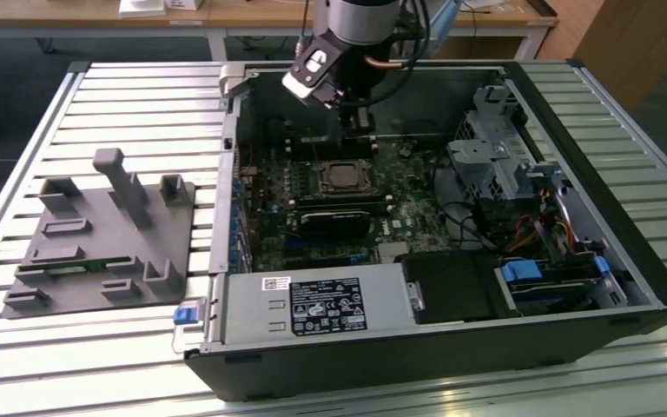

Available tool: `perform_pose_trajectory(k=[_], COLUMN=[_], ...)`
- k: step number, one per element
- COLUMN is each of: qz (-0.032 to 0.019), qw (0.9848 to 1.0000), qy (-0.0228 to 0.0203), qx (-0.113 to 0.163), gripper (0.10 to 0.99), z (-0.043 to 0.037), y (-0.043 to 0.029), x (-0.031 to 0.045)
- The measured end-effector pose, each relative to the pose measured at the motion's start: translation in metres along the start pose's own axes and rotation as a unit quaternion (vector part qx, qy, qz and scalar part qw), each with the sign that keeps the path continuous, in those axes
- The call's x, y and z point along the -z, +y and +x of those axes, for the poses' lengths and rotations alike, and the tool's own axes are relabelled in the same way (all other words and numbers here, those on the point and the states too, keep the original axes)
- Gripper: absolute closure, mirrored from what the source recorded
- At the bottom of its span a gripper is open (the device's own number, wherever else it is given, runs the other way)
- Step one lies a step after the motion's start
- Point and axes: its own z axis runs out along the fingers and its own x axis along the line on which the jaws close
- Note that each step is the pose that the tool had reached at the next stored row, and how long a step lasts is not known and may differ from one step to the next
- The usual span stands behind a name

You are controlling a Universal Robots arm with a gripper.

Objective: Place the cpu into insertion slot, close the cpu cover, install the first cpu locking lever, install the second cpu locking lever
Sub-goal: 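Install the first cpu locking lever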

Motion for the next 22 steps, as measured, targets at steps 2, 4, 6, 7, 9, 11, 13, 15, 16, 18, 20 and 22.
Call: perform_pose_trajectory(k=[2,4,6,7,9,11,13,15,16,18,20,22], qz=[0.0007,0.0015,0.0021,0.0026,0.0033,0.0041,0.0048,0.0056,0.0059,0.0067,0.0074,0.0078], qw=[0.9998,0.9994,0.9985,0.998,0.9967,0.995,0.993,0.9908,0.9895,0.9867,0.9836,0.9817], qy=[0.0003,0.0005,0.0008,0.0008,0.001,0.0012,0.0014,0.0016,0.0018,0.002,0.0021,0.0023], qx=[0.018,0.036,0.054,0.063,0.081,0.1,0.118,0.135,0.144,0.163,0.18,0.19], gripper=[0.98,0.98,0.98,0.98,0.98,0.98,0.98,0.98,0.98,0.98,0.98,0.98], z=[0.0,0.0,0.0,0.0,0.0,0.0,0.0,0.0,-0.0001,-0.0001,-0.0001,-0.0001], y=[0.0,0.0,0.0,0.0,0.0,0.0,0.0,0.0,0.0,0.0,0.0,-0.0002], x=[-0.0002,-0.0003,-0.0006,-0.0007,-0.0009,-0.0011,-0.0013,-0.0014,-0.0015,-0.0017,-0.0018,-0.0021])
